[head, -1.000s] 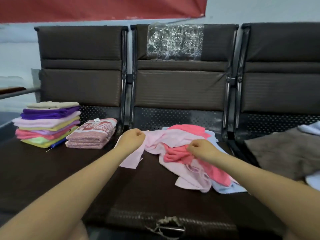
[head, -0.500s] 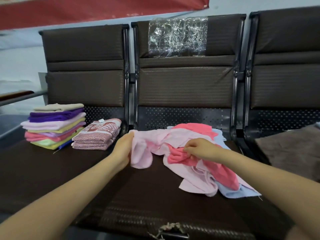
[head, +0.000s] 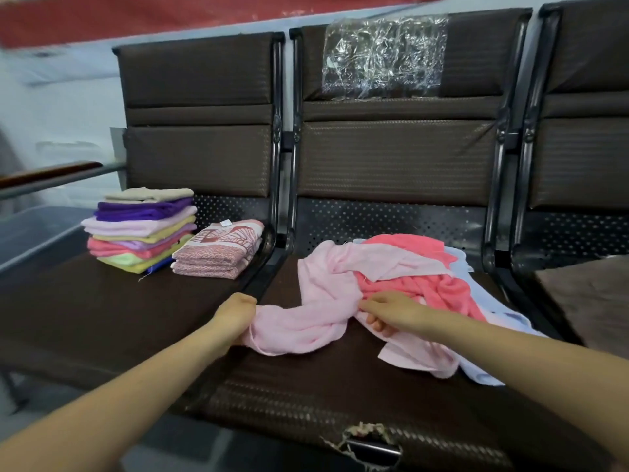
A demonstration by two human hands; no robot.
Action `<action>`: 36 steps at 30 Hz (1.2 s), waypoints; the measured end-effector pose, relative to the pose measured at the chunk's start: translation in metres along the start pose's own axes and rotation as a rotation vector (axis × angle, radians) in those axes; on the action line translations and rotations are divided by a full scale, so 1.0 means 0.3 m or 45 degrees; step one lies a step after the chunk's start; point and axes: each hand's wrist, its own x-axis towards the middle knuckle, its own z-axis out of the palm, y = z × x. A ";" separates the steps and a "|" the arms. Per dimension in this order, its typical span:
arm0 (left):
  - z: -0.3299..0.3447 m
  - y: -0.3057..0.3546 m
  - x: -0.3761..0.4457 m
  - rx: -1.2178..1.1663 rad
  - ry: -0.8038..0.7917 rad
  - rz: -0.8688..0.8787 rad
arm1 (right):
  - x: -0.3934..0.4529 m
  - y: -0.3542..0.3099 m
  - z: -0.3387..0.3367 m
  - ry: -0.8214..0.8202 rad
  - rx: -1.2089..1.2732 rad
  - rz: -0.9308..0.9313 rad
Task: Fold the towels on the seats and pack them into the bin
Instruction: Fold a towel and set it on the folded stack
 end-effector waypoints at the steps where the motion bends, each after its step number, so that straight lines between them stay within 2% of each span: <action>1: -0.015 -0.018 0.006 0.142 0.046 0.134 | 0.007 -0.002 0.007 0.004 0.060 0.004; 3: -0.051 -0.052 0.005 0.335 0.112 0.368 | 0.028 -0.016 0.034 0.004 0.156 0.024; 5: -0.038 -0.053 0.005 0.372 0.182 0.615 | 0.036 -0.017 0.040 0.001 0.217 0.027; 8: 0.017 -0.027 -0.018 0.388 0.083 0.932 | 0.052 -0.009 0.039 -0.052 0.335 -0.010; 10: 0.072 -0.018 -0.023 0.509 -0.074 1.006 | 0.043 -0.005 0.041 -0.050 0.368 -0.023; 12: 0.110 -0.006 -0.028 0.676 -0.111 1.052 | 0.026 -0.006 0.041 0.010 0.376 -0.021; 13: 0.118 0.001 -0.027 0.617 -0.106 1.070 | 0.019 -0.014 0.039 0.045 0.370 -0.038; 16: 0.103 0.047 -0.053 0.006 -0.133 0.973 | 0.004 -0.084 0.023 0.114 0.618 -0.157; 18: 0.075 0.089 -0.090 -0.446 -0.098 0.829 | 0.003 -0.149 0.010 0.122 0.861 -0.204; 19: 0.060 0.104 -0.111 -0.631 -0.082 0.727 | 0.003 -0.174 0.008 0.133 0.867 -0.218; 21: 0.035 0.106 -0.137 -0.893 -0.083 0.508 | 0.006 -0.177 0.027 0.133 0.546 -0.257; 24: 0.006 0.067 -0.132 -1.011 0.020 0.292 | 0.032 -0.067 0.084 0.010 -0.507 -0.385; 25: -0.002 0.046 -0.114 -1.033 0.078 0.218 | 0.045 -0.031 0.104 -0.036 -0.758 -0.434; 26: -0.010 0.027 -0.094 -1.035 0.132 0.150 | 0.058 -0.006 0.114 -0.043 -0.871 -0.469; 29: -0.046 -0.017 -0.048 -0.974 0.210 0.021 | 0.067 -0.006 0.111 -0.055 -0.756 -0.540; 32: -0.083 -0.035 -0.021 -1.001 0.151 -0.081 | 0.062 -0.025 0.078 -0.146 -0.626 -0.474; 34: -0.099 -0.039 -0.018 -1.007 0.044 -0.070 | 0.031 -0.047 0.038 -0.092 -0.233 -0.390; 36: -0.105 -0.046 -0.021 -0.950 -0.081 -0.022 | -0.015 -0.085 -0.016 0.030 0.358 -0.320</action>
